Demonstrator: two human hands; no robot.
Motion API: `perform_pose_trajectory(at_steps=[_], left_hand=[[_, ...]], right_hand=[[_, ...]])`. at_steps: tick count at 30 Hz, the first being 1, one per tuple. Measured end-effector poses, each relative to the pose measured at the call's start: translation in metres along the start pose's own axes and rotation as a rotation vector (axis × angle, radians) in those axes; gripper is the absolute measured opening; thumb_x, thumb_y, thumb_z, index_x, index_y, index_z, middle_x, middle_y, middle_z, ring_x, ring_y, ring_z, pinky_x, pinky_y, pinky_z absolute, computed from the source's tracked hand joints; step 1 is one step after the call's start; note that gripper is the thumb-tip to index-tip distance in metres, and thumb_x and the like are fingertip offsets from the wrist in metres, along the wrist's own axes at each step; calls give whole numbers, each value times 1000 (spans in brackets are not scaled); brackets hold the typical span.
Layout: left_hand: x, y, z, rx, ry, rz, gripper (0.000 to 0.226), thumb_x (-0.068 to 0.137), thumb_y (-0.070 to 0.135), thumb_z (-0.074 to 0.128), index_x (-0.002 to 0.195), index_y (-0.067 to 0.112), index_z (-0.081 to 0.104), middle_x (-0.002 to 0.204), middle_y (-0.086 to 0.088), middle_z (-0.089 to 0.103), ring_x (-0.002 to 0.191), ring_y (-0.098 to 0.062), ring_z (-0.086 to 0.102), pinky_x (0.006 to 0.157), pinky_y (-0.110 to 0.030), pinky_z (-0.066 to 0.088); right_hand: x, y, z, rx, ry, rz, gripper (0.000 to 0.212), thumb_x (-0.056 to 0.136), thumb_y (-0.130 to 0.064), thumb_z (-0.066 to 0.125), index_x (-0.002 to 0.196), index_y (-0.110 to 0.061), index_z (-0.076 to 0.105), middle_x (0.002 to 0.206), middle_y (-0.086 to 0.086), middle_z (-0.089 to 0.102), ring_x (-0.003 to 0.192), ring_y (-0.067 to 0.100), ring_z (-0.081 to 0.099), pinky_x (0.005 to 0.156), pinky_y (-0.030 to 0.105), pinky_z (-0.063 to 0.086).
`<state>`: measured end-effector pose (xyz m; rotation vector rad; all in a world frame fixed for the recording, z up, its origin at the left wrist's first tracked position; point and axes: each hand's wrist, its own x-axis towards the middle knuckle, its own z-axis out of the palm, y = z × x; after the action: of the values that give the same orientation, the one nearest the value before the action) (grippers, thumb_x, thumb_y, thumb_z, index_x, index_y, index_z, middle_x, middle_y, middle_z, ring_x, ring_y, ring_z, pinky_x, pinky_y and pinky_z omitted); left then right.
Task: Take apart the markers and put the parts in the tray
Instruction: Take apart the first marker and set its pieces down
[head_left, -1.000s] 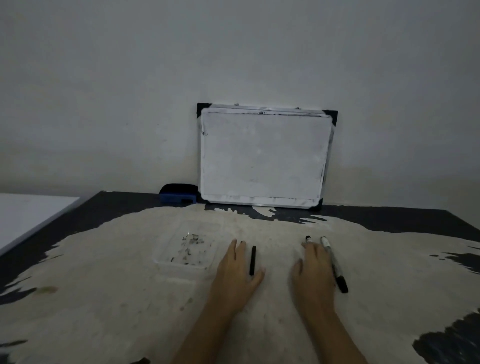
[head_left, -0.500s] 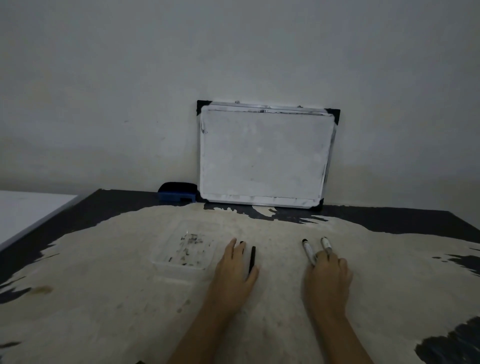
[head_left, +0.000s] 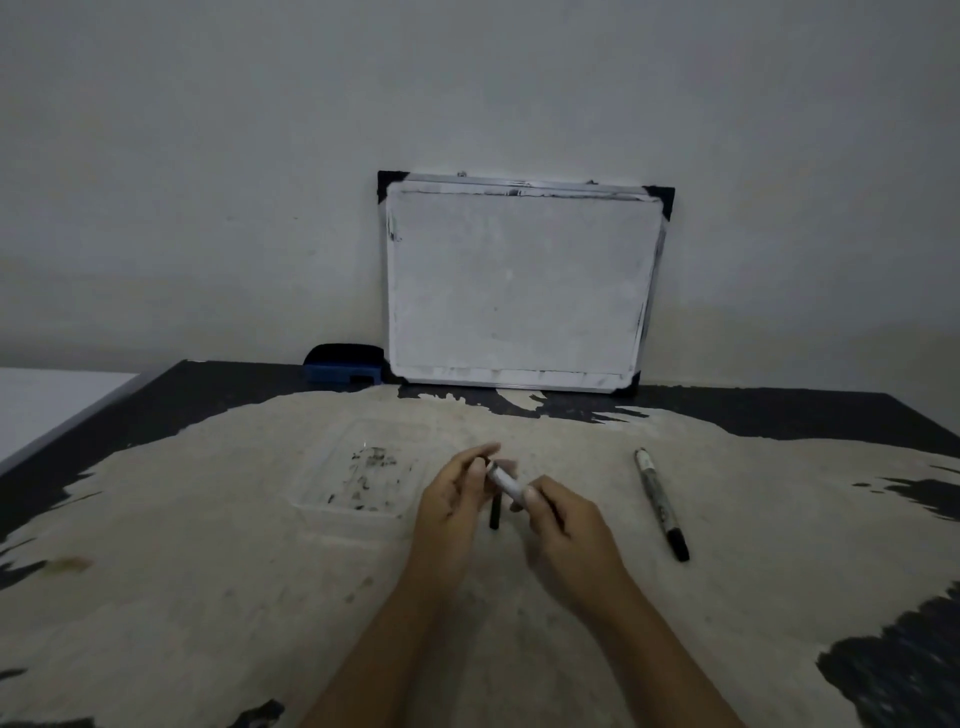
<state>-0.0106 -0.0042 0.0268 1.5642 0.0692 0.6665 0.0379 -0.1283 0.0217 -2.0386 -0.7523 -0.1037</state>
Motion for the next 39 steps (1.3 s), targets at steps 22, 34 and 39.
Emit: perform_pose_trajectory(at_steps=[22, 34, 39], left_hand=[[-3, -1, 10, 70, 310, 17, 14, 84, 17, 62, 94, 19, 71, 86, 6, 71, 81, -3, 67, 73, -12, 52], [-10, -11, 15, 823, -125, 230, 13, 86, 26, 58, 98, 24, 62, 99, 9, 65, 94, -4, 55, 90, -12, 21], [-7, -14, 11, 954, -148, 225, 13, 88, 32, 52, 98, 28, 59, 102, 12, 62, 103, -6, 51, 87, -21, 12]], right_hand=[[5, 12, -14, -392, 333, -109, 25, 72, -2, 73, 70, -18, 55, 64, -3, 57, 61, 15, 51, 65, 22, 37], [10, 23, -26, -710, 551, -97, 26, 64, 10, 70, 71, -15, 73, 69, 2, 70, 77, 27, 64, 108, 43, 20], [11, 25, -24, -778, 559, -182, 25, 69, 6, 58, 67, -15, 72, 65, 2, 69, 75, 27, 64, 112, 42, 14]])
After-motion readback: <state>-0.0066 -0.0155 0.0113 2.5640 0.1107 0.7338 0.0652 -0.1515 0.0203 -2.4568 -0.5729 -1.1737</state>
